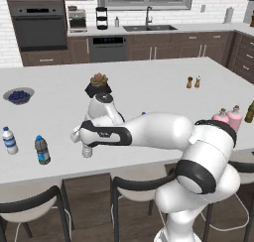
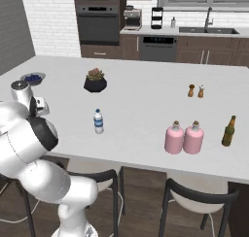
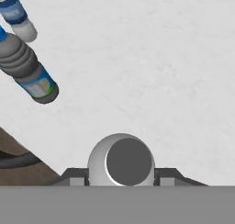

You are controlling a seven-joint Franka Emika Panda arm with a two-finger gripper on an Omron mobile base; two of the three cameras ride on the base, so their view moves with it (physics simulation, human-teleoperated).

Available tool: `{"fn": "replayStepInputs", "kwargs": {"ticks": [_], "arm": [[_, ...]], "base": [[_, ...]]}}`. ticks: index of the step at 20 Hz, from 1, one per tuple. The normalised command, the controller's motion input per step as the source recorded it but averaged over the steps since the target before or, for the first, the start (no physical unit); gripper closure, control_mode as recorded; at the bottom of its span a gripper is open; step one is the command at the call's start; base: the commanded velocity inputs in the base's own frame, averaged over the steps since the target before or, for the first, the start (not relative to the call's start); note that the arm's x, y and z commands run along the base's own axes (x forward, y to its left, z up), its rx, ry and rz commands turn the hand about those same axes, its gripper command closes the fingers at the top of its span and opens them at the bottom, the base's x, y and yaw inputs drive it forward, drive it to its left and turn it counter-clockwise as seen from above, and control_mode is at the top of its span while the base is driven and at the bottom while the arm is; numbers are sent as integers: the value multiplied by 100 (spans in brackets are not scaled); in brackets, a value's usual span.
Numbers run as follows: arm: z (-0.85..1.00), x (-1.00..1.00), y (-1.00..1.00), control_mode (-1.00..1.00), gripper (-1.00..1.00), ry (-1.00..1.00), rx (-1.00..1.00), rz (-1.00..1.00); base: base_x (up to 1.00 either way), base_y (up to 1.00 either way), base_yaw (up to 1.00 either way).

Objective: Move the plastic bottles in the middle to the plastics group, and the glass bottles in the middle to the glass group.

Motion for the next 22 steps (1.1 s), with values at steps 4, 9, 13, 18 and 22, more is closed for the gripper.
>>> {"fn": "replayStepInputs", "kwargs": {"ticks": [4, 9, 13, 18, 22], "arm": [[0, 0, 58, -100, 100, 0, 0, 5], [0, 7, 51, -100, 100, 0, 0, 2], [0, 21, 9, -100, 100, -1, 0, 0], [0, 30, 3, -100, 100, -2, 0, 0], [0, 41, 21, -100, 100, 0, 0, 0]], "base": [[0, 0, 0], [0, 0, 0], [0, 0, 0], [0, 0, 0], [0, 0, 0]]}}
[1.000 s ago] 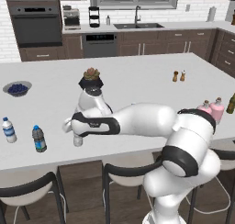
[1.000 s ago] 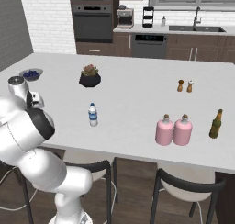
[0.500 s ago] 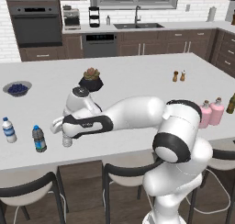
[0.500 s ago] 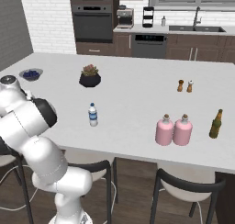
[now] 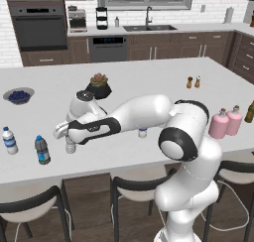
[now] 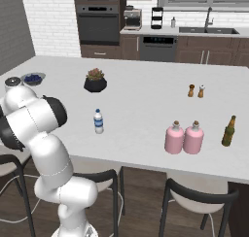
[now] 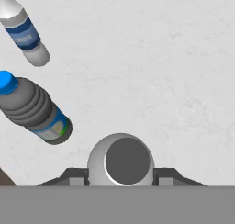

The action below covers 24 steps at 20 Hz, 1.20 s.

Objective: Move the plastic bottles in the middle to the plastics group, and the glass bottles in the middle to the glass group.

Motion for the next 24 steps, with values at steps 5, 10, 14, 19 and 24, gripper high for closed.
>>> {"fn": "replayStepInputs", "kwargs": {"ticks": [5, 10, 14, 19, 24], "arm": [[0, 25, 24, -100, 100, 0, 0, 0], [0, 1, 15, -100, 100, -1, 0, 0], [1, 3, 18, -100, 100, 0, 0, 0], [8, 0, 5, -100, 100, -5, 0, 0], [10, 2, 1, -100, 100, -4, 0, 0]], "base": [[0, 0, 0], [0, 0, 0], [0, 0, 0], [0, 0, 0], [0, 0, 0]]}}
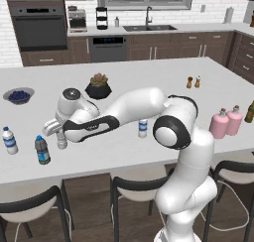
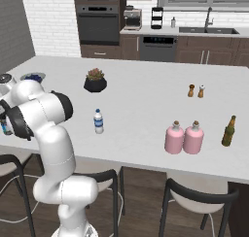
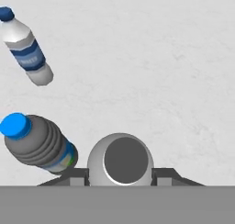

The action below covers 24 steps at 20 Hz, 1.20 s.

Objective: Move the plastic bottles in the middle to the plastics group, and the glass bottles in the middle to the glass group.

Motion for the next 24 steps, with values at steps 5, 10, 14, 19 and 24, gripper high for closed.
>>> {"fn": "replayStepInputs", "kwargs": {"ticks": [5, 10, 14, 19, 24], "arm": [[1, 14, 2, -100, 100, 0, 0, 0], [-3, 11, 0, -100, 100, 0, 0, 0], [-26, 0, 0, -100, 100, 0, 0, 0], [-24, 0, 0, -100, 100, 0, 0, 0], [-16, 0, 0, -100, 100, 1, 0, 0]], "base": [[0, 0, 0], [0, 0, 0], [0, 0, 0], [0, 0, 0], [0, 0, 0]]}}
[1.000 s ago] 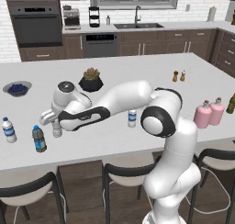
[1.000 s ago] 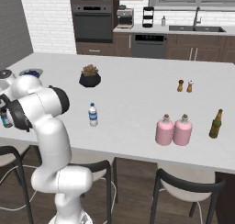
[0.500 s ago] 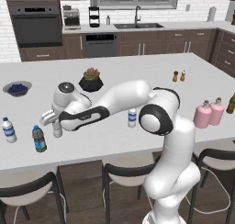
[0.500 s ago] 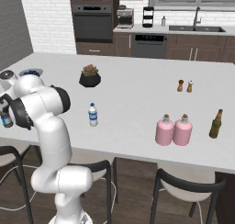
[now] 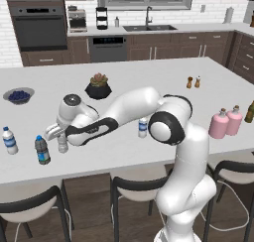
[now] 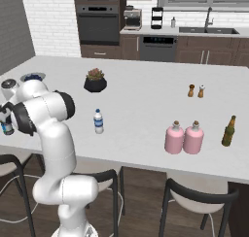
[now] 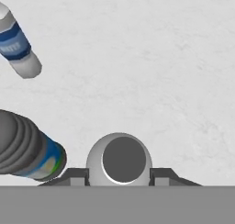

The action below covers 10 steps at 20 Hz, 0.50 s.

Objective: Move the plastic bottles in the middle to the plastics group, and the glass bottles in the middle to the glass group.

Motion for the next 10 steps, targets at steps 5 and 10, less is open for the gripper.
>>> {"fn": "replayStepInputs", "kwargs": {"ticks": [5, 10], "arm": [[-14, 0, 0, -100, 100, 0, 0, 0], [-7, 0, 0, -100, 100, 0, -1, 0]], "base": [[0, 0, 0], [0, 0, 0]]}}
